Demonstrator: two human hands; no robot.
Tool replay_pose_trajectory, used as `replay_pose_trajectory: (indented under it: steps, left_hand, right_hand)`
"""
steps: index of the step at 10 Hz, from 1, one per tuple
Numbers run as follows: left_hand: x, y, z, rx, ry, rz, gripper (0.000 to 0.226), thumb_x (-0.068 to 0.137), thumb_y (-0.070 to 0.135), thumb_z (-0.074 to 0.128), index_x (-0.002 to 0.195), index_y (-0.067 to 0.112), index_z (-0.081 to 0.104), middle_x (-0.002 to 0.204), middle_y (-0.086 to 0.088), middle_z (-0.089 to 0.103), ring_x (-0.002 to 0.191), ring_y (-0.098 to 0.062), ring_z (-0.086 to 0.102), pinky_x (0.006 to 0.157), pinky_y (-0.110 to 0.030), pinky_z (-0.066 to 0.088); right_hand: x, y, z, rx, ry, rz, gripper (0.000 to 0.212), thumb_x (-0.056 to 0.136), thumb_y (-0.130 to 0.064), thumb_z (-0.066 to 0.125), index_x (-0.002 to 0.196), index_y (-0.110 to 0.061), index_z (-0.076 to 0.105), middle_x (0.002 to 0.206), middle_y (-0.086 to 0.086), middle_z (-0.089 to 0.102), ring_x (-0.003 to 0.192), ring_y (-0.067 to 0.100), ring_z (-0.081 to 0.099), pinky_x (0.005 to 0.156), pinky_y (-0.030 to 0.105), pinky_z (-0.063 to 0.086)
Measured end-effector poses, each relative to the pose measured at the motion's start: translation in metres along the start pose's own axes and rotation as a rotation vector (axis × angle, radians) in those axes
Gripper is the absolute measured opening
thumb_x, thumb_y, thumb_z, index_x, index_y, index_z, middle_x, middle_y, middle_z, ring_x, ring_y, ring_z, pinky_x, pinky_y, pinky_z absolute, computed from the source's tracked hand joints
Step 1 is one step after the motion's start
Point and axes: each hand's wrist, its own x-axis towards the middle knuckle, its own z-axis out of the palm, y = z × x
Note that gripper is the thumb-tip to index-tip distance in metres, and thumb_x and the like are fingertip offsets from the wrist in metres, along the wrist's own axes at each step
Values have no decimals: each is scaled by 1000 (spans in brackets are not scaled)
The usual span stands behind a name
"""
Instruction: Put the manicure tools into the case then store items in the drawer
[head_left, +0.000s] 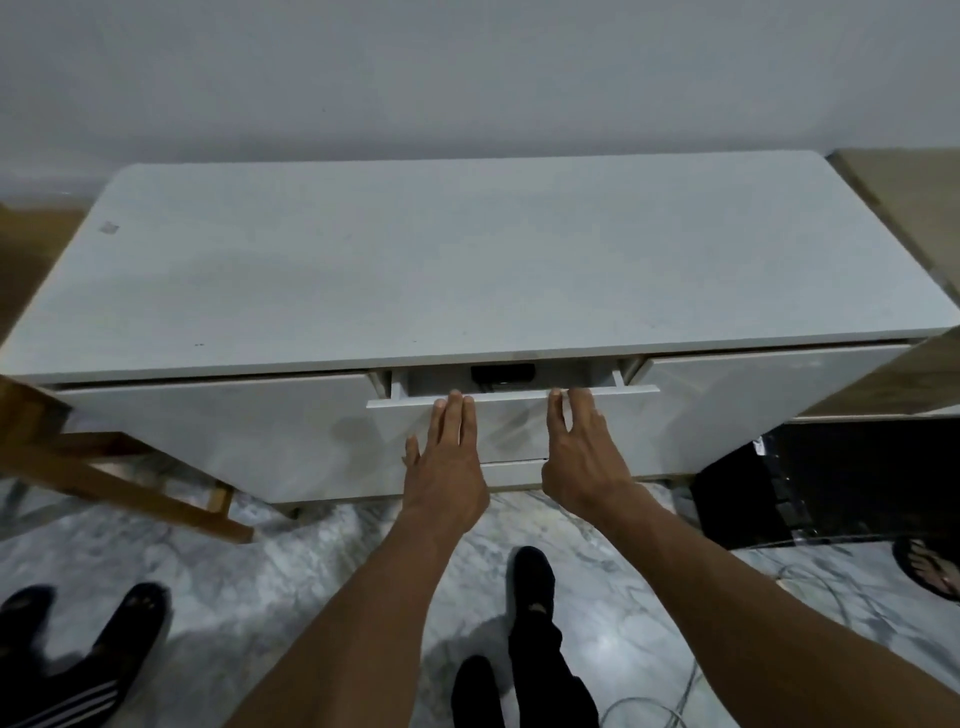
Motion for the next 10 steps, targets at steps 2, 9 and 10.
replay_pose_trajectory:
  steps: [2, 9, 10]
  left_hand:
    - [24, -1, -4, 6, 54, 4, 94, 86, 14, 54, 151, 13, -14, 160, -1, -16, 147, -20, -14, 118, -45, 12]
    - [32, -6, -13, -18, 20, 19, 86, 90, 16, 49, 152, 14, -11, 159, -12, -4, 145, -30, 15, 114, -41, 26]
    - [1, -23, -8, -40, -142, -38, 77, 96, 24, 44, 153, 18, -6, 160, -14, 0, 140, -30, 29, 110, -35, 32]
  right_hand:
    - [30, 6, -6, -63, 12, -48, 89, 82, -18, 51, 150, 7, 0, 157, 24, 7, 147, 39, 2, 120, 42, 13]
    - [43, 11, -41, 104, -140, -47, 87, 84, -30, 59, 153, -10, 9, 156, 14, 15, 141, 37, 24, 113, 49, 31]
    - [38, 10, -69, 223, -111, -38, 66, 90, -32, 56, 148, -17, 27, 150, 13, 38, 132, 34, 44, 107, 42, 41]
